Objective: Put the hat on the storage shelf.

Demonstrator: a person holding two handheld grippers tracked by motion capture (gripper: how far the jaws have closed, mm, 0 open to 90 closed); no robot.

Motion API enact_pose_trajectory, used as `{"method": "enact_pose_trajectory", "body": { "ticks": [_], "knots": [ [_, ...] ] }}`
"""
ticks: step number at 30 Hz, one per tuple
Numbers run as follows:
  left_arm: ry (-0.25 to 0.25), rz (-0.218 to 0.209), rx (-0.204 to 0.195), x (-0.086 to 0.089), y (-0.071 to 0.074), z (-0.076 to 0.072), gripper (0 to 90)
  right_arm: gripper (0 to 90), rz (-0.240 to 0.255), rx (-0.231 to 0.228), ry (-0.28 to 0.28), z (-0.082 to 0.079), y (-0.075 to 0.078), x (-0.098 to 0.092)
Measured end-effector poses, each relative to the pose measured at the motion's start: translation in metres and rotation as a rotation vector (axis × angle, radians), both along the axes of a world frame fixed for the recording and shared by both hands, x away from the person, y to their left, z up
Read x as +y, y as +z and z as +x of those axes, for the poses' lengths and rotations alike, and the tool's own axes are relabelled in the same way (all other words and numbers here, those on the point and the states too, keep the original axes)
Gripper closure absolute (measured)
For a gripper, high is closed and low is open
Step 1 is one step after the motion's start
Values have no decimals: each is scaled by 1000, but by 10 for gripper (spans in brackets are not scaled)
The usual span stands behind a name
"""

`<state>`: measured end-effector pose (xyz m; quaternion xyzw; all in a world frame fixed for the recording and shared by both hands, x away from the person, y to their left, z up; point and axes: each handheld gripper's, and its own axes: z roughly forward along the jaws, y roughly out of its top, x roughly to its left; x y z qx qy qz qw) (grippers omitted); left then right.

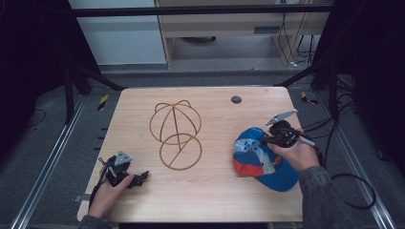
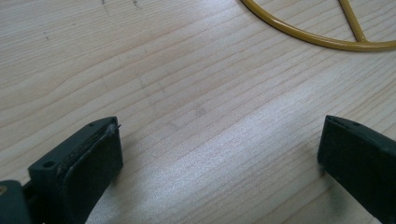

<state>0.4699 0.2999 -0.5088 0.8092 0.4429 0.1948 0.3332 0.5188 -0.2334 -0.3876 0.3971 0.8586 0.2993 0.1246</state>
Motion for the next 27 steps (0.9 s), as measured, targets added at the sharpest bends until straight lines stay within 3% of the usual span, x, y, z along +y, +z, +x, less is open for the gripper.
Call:
{"method": "enact_pose_trajectory", "body": {
  "ticks": [4,11,17,27],
  "knots": [
    [0,0,0,0,0,0,0,900,27,-15,0,-3,9,-4],
    [0,0,0,0,0,0,0,900,83,-81,-6,-5,34,-5],
    [0,0,0,0,0,0,0,900,141,-156,-25,-8,58,1],
    [-1,0,0,0,0,0,0,900,219,-233,-24,-12,92,13]
  ]
}}
